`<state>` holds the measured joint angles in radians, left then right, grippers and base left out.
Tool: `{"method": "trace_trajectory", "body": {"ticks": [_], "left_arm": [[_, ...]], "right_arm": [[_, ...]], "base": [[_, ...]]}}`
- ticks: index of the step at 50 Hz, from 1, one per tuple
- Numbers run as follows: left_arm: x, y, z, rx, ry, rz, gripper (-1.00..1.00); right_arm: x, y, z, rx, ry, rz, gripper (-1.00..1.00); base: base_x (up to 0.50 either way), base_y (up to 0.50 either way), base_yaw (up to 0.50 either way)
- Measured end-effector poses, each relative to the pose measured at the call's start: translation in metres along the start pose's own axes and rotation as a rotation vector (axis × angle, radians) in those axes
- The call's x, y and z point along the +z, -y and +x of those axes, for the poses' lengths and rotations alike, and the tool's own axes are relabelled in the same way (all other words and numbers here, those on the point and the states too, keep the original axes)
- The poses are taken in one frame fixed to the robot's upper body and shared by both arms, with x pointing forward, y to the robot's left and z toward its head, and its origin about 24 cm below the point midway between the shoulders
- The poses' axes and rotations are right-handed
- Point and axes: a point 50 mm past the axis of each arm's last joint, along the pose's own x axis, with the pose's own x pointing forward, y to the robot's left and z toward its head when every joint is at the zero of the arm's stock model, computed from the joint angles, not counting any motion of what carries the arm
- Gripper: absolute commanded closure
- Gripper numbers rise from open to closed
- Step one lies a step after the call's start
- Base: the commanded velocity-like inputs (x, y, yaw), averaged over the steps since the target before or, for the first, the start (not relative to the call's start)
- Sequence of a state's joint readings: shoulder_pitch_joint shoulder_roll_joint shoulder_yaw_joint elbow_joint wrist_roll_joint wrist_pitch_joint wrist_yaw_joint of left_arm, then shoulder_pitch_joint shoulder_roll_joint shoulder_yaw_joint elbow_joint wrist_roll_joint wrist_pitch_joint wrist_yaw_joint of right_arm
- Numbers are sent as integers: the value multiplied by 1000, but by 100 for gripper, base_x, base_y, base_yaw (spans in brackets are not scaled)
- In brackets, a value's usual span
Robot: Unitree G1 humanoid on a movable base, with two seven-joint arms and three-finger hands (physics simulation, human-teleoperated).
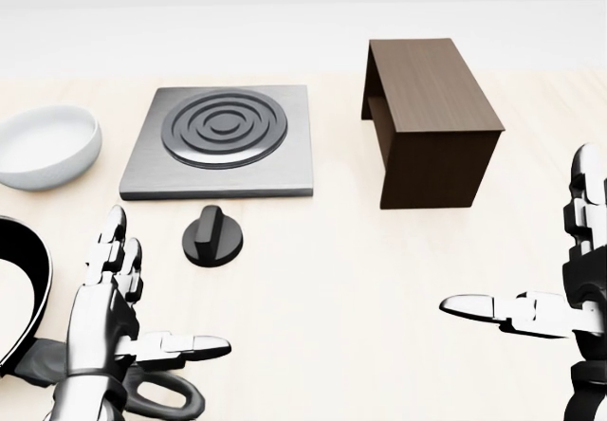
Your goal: Turn on the stove.
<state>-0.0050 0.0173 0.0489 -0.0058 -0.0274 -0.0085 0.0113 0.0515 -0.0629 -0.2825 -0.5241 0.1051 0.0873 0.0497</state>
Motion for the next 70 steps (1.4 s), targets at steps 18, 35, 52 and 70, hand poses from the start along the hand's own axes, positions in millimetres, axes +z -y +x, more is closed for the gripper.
{"method": "trace_trajectory", "body": {"ticks": [18,35,52,70], "left_arm": [[-3,1,0,-1,-3,6,-100],[-6,2,3,-1,-8,14,-100],[-3,5,19,-1,-15,32,-100],[-10,9,38,-6,-44,54,-100]], "right_arm": [[0,-1,-1,7,-2,4,-100],[-2,-1,-2,9,-11,8,-100],[-3,0,-2,5,-15,16,-100],[-4,1,-1,2,-18,16,-100]], "base": [[32,0,0],[18,0,0],[0,0,0],[0,0,0]]}}
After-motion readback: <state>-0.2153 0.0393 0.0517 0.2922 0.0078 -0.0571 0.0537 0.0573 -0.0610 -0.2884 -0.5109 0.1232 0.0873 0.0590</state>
